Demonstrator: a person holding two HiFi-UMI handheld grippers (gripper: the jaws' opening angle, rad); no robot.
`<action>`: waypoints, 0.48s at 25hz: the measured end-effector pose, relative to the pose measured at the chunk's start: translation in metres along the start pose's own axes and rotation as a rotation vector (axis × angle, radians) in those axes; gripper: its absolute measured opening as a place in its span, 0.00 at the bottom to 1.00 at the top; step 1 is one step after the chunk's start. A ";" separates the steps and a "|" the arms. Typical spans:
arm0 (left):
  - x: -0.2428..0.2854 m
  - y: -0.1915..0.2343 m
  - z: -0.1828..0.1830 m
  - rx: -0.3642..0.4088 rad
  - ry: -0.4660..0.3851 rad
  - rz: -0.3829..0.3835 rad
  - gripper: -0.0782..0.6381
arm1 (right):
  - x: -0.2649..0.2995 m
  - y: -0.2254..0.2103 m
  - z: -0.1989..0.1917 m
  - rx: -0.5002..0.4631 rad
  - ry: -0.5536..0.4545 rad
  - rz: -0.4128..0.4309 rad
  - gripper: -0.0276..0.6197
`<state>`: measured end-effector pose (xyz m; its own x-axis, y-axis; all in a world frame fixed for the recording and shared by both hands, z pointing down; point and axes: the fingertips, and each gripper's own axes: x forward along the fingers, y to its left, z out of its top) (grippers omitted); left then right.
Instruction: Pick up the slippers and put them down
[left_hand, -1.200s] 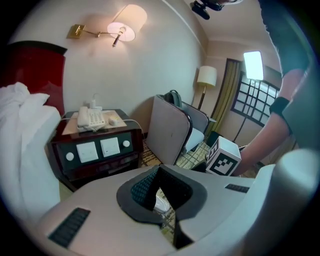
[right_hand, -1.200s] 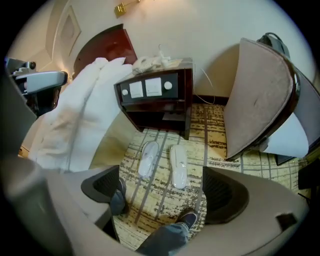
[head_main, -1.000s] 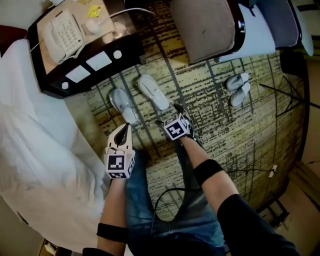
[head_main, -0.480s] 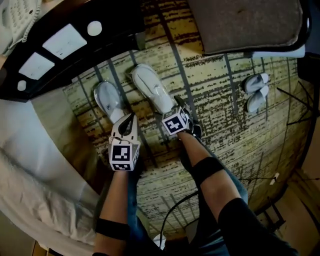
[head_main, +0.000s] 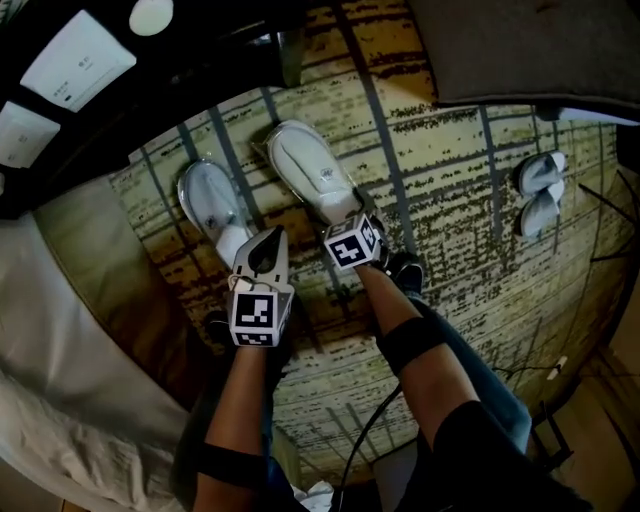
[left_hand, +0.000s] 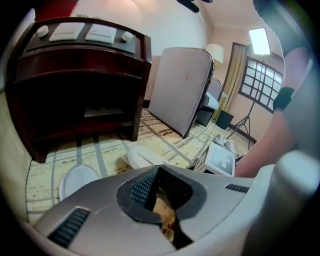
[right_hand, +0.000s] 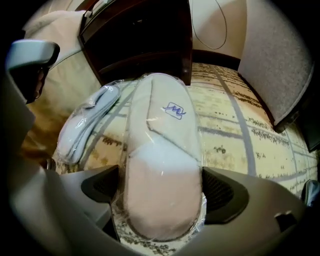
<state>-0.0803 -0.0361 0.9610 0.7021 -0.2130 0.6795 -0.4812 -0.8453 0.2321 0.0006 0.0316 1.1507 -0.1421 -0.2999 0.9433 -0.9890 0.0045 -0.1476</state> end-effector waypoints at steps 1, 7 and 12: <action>0.002 0.002 -0.003 0.001 -0.001 0.002 0.11 | 0.004 -0.001 0.000 -0.006 -0.005 -0.008 0.87; 0.000 0.013 -0.011 -0.016 0.005 0.023 0.11 | -0.002 0.000 0.000 -0.026 -0.022 -0.022 0.77; -0.003 0.018 -0.003 -0.019 -0.009 0.038 0.11 | -0.021 0.000 0.018 -0.016 -0.078 -0.018 0.75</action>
<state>-0.0926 -0.0494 0.9658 0.6881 -0.2494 0.6814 -0.5174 -0.8271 0.2198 0.0040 0.0208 1.1257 -0.1213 -0.3736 0.9196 -0.9920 0.0137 -0.1252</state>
